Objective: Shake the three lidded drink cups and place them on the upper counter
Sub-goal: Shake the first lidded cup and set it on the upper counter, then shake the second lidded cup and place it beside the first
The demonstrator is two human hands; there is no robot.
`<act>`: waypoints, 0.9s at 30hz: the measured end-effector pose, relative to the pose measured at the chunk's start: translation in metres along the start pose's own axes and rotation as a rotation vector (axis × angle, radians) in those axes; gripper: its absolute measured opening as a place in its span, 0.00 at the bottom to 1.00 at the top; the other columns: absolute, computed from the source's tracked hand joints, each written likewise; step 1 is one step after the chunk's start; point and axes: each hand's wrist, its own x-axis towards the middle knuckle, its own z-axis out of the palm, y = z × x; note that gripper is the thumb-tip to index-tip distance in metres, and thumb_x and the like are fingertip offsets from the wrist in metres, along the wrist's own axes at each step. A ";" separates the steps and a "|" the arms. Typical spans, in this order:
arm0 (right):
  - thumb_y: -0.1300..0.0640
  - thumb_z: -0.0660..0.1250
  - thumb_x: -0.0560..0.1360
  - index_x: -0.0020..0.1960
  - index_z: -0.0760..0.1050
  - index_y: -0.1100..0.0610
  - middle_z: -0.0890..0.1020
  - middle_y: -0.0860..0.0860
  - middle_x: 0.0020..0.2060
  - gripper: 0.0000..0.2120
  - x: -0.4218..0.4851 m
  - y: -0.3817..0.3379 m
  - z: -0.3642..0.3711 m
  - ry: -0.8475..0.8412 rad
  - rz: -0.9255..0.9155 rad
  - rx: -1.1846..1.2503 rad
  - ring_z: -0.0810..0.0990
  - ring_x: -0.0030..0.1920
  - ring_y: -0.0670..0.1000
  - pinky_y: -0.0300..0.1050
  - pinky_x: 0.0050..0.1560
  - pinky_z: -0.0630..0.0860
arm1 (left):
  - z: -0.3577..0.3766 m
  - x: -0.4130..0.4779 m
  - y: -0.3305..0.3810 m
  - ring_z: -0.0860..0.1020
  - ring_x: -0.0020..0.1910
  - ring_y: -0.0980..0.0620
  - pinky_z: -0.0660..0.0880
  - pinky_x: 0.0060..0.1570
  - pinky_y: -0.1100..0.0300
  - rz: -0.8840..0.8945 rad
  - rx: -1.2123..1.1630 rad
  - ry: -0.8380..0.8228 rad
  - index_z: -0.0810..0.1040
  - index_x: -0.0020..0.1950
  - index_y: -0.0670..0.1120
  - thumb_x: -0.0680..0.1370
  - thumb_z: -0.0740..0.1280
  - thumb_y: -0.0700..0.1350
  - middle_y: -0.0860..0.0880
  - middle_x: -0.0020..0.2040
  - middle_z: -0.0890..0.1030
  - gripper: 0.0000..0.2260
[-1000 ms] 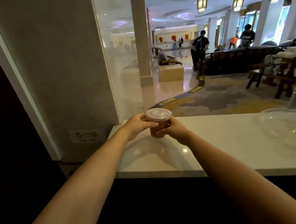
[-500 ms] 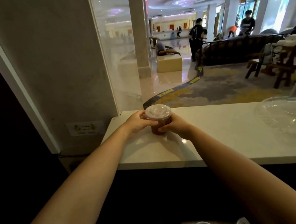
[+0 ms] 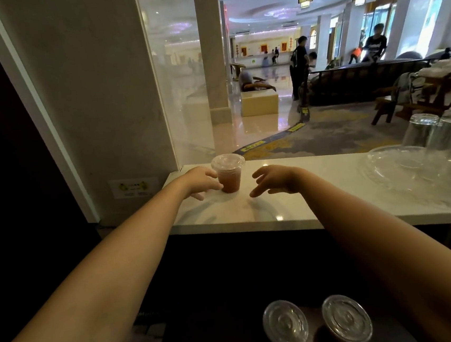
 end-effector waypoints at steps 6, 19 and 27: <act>0.55 0.72 0.71 0.73 0.60 0.56 0.66 0.57 0.71 0.35 -0.040 0.003 0.008 -0.102 0.045 -0.428 0.68 0.69 0.58 0.51 0.68 0.68 | 0.020 -0.041 0.017 0.74 0.58 0.48 0.76 0.56 0.52 -0.042 0.264 -0.264 0.67 0.70 0.46 0.79 0.61 0.49 0.46 0.63 0.72 0.20; 0.45 0.65 0.75 0.73 0.62 0.60 0.71 0.56 0.69 0.32 -0.113 0.117 0.105 -0.163 -0.055 -0.747 0.70 0.68 0.56 0.47 0.67 0.66 | 0.139 -0.092 -0.046 0.75 0.61 0.49 0.77 0.58 0.49 -0.091 0.067 -0.421 0.64 0.72 0.49 0.79 0.62 0.50 0.48 0.66 0.71 0.22; 0.50 0.62 0.77 0.70 0.64 0.61 0.69 0.60 0.67 0.26 -0.106 0.182 0.163 -0.047 -0.069 -0.630 0.69 0.66 0.62 0.51 0.64 0.66 | 0.246 -0.106 -0.100 0.75 0.61 0.47 0.75 0.57 0.54 -0.058 -0.192 -0.248 0.64 0.72 0.48 0.78 0.64 0.46 0.44 0.65 0.75 0.23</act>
